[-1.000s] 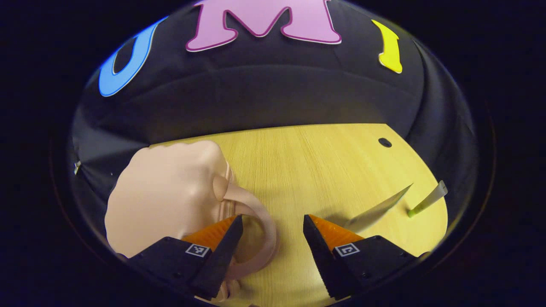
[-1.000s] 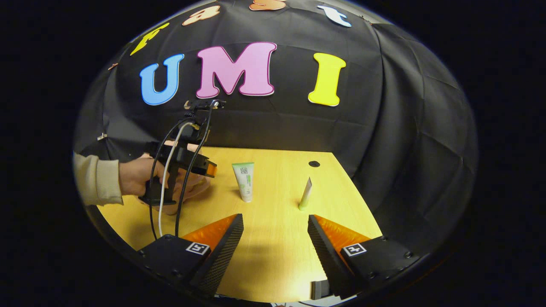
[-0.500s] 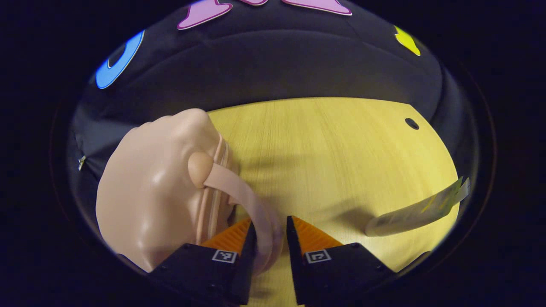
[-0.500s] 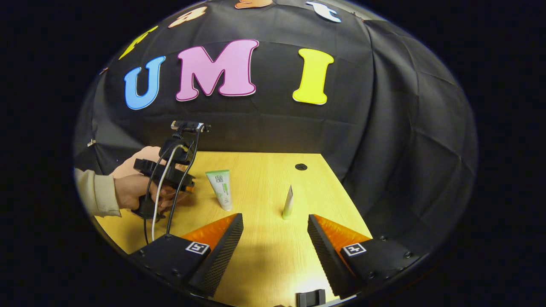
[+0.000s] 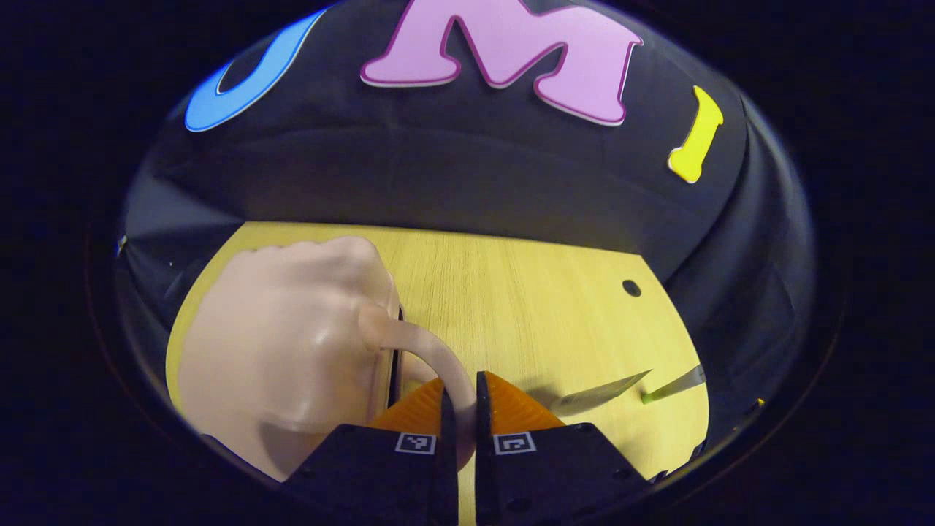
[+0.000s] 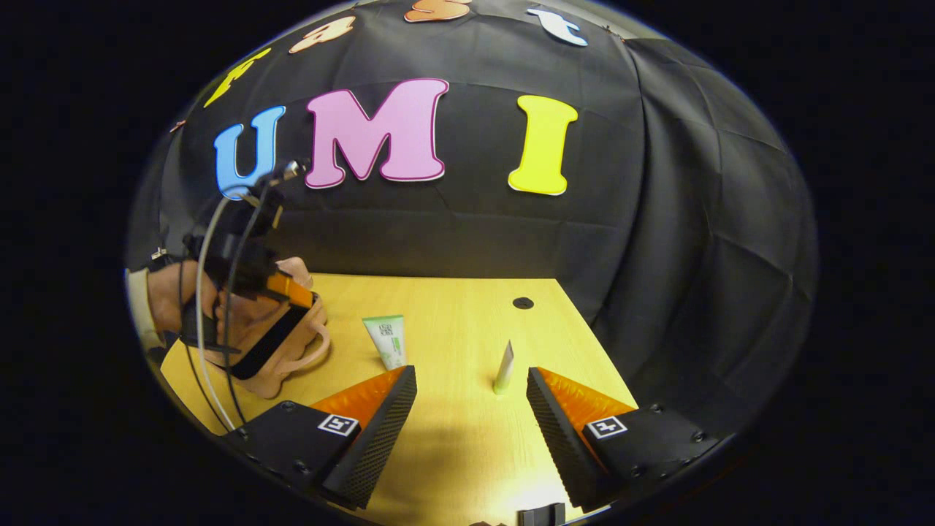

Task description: First open the suitcase, pack the skin care products into it, and then close the suitcase.

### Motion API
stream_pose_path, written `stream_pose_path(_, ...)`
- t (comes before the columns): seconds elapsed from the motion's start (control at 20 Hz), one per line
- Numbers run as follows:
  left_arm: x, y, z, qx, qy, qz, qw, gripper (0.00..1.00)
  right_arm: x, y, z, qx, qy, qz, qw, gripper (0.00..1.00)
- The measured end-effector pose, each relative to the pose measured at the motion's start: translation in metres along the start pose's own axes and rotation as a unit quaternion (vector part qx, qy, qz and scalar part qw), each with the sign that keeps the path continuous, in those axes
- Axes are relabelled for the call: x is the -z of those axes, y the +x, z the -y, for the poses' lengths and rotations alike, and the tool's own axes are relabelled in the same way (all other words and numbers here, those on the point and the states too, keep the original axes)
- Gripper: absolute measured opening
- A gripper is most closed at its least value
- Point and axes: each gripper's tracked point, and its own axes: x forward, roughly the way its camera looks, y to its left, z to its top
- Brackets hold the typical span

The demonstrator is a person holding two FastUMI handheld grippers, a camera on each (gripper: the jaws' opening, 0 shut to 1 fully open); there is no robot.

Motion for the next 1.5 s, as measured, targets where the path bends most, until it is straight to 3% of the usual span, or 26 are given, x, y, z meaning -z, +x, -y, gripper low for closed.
stream_pose_path(0.25,-0.081,-0.083,-0.08,-0.015,-0.018,0.074,0.997,0.14,-0.01,-0.001,-0.03,-0.019,-0.002,0.011,1.0,0.97)
stream_pose_path(0.35,-0.103,-0.104,-0.136,-0.043,-0.023,0.091,0.995,0.14,-0.009,0.0,-0.041,-0.028,-0.008,0.006,1.0,0.97)
stream_pose_path(0.45,-0.117,-0.114,-0.203,-0.097,0.01,0.104,0.99,0.14,-0.012,-0.003,-0.048,-0.035,-0.005,0.006,0.999,0.97)
stream_pose_path(0.55,-0.121,-0.12,-0.287,-0.195,0.067,0.102,0.973,0.14,-0.008,-0.004,-0.053,-0.035,0.004,-0.003,0.999,0.97)
stream_pose_path(0.6,-0.119,-0.121,-0.324,-0.221,0.09,0.094,0.966,0.14,-0.006,-0.004,-0.055,-0.033,0.005,-0.008,0.999,0.97)
stream_pose_path(0.7,-0.11,-0.112,-0.381,-0.252,0.103,0.082,0.959,0.14,-0.004,-0.004,-0.053,-0.025,0.0,-0.014,1.0,0.97)
stream_pose_path(0.8,-0.091,-0.096,-0.428,-0.268,0.069,0.06,0.959,0.14,0.001,-0.002,-0.052,-0.011,0.005,-0.019,1.0,0.97)
stream_pose_path(0.95,-0.063,-0.05,-0.463,-0.271,0.049,0.024,0.961,0.14,0.018,0.01,-0.052,0.01,0.015,-0.045,0.999,0.97)
stream_pose_path(1.15,-0.032,-0.008,-0.473,-0.268,0.023,-0.011,0.963,0.14,0.029,0.011,-0.059,0.027,0.048,-0.07,0.996,0.97)
stream_pose_path(1.3,0.005,0.016,-0.482,-0.258,-0.024,-0.055,0.964,0.16,0.038,0.005,-0.065,0.028,0.031,-0.07,0.997,0.97)
stream_pose_path(1.4,0.017,0.03,-0.484,-0.25,-0.059,-0.053,0.965,0.17,0.043,0.009,-0.058,0.036,0.018,-0.064,0.997,0.97)
stream_pose_path(1.5,0.018,0.026,-0.498,-0.281,-0.054,-0.047,0.957,0.29,0.047,0.017,-0.05,0.049,0.023,-0.064,0.996,0.97)
